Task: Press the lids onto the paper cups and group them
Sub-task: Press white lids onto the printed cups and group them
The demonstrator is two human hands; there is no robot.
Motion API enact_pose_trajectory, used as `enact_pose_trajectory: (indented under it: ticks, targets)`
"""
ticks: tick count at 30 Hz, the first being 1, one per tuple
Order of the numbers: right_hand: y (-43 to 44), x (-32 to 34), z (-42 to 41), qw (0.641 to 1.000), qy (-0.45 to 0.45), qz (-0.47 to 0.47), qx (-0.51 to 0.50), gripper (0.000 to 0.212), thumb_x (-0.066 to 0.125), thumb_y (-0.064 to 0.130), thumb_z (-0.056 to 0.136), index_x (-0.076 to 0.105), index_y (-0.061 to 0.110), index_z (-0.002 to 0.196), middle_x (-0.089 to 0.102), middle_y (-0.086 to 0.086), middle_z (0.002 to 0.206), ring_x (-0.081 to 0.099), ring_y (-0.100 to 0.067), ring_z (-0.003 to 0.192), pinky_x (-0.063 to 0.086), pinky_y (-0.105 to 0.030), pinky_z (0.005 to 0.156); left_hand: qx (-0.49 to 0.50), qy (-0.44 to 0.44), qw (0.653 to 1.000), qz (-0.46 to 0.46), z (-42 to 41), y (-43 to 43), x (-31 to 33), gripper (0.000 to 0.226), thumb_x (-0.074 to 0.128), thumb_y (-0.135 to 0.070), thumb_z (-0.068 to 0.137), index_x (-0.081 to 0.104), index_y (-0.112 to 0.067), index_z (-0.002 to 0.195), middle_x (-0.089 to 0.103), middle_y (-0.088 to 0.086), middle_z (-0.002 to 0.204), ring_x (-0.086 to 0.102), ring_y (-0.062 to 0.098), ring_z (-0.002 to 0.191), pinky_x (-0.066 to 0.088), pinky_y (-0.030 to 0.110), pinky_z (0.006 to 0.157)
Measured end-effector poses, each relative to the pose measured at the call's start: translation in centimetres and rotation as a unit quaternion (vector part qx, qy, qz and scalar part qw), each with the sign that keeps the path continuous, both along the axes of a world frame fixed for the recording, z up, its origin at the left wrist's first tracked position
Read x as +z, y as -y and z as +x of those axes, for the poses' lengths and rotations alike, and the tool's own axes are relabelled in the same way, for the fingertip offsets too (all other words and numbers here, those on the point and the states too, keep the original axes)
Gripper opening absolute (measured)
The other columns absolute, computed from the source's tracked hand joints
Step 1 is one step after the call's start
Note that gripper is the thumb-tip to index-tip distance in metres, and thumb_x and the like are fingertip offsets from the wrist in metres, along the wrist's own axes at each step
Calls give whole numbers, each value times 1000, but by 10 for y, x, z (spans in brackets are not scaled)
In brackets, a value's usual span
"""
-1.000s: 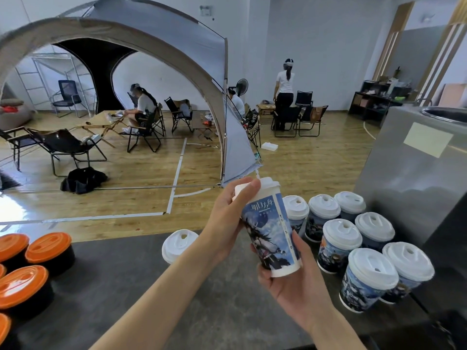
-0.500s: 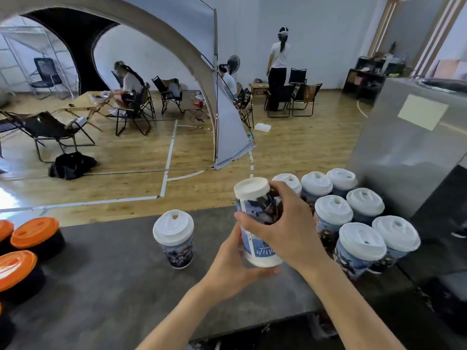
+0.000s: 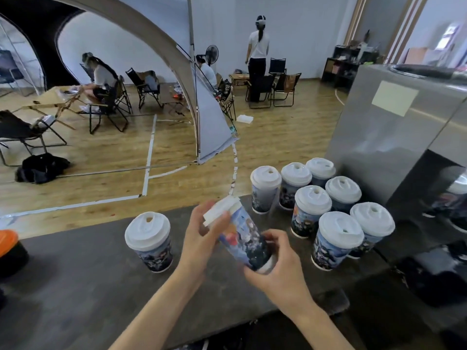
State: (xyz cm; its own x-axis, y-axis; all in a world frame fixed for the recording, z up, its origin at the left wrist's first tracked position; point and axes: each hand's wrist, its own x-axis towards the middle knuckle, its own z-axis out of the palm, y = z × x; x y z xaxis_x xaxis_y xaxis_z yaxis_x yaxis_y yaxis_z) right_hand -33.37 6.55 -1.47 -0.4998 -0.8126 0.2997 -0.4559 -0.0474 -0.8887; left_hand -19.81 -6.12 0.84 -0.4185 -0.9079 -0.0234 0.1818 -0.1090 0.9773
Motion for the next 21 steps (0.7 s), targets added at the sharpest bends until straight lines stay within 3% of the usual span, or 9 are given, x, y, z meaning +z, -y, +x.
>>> enact_pose_trajectory:
  ticks: [3, 5, 8, 11, 14, 17, 21]
  targets:
    - [-1, -35, -10, 999, 24, 24, -39, 71, 90, 32, 58, 49, 57, 111, 68, 30, 110, 70, 4, 96, 49, -8, 77, -53, 79, 995, -22, -23, -12, -24, 103, 98, -35, 60, 35, -33, 142, 64, -15, 128, 67, -11, 102, 57, 13, 78]
    - [-1, -54, -21, 998, 17, 40, -54, 71, 92, 28, 64, 50, 57, 113, 69, 29, 109, 68, 7, 99, 48, -7, 79, -78, 95, 992, -21, -41, -16, -43, 94, 101, -22, 60, 46, -29, 136, 66, -10, 130, 66, -8, 106, 58, 17, 84]
    - [3, -74, -33, 995, 13, 40, -92, 64, 93, 20, 74, 54, 43, 120, 69, 18, 113, 66, 2, 108, 51, -14, 90, -59, 125, 985, -100, -67, -12, -63, 77, 98, -16, 65, 52, -38, 122, 69, -26, 115, 63, -10, 110, 53, 11, 82]
    - [12, -83, -45, 991, 23, 36, -127, 49, 86, 11, 82, 61, 23, 122, 66, 5, 115, 66, -11, 109, 54, -28, 95, -71, 138, 972, -177, -91, -3, -64, 80, 96, -21, 70, 46, -46, 127, 59, -41, 122, 55, -17, 118, 47, 5, 88]
    - [14, -86, -50, 988, 27, 38, -146, 42, 75, 6, 92, 58, 29, 122, 66, 8, 116, 62, -3, 109, 49, -12, 92, -74, 145, 966, -200, -111, 5, -67, 80, 94, -26, 73, 41, -53, 125, 55, -47, 121, 52, -21, 117, 44, 1, 88]
    - [10, -89, -51, 984, 35, 26, -173, 43, 66, 3, 95, 56, 39, 115, 65, 16, 111, 62, 1, 106, 50, -12, 88, -75, 173, 961, -204, -124, 13, -80, 78, 94, -25, 73, 40, -56, 120, 54, -49, 119, 54, -20, 116, 46, 2, 88]
    - [11, -91, -54, 982, 40, 28, -183, 36, 65, 1, 94, 60, 31, 113, 66, 16, 107, 63, 0, 103, 50, -14, 86, -64, 206, 951, -221, -133, 21, -99, 74, 93, -25, 73, 43, -44, 123, 57, -41, 118, 54, -22, 115, 44, 0, 87]
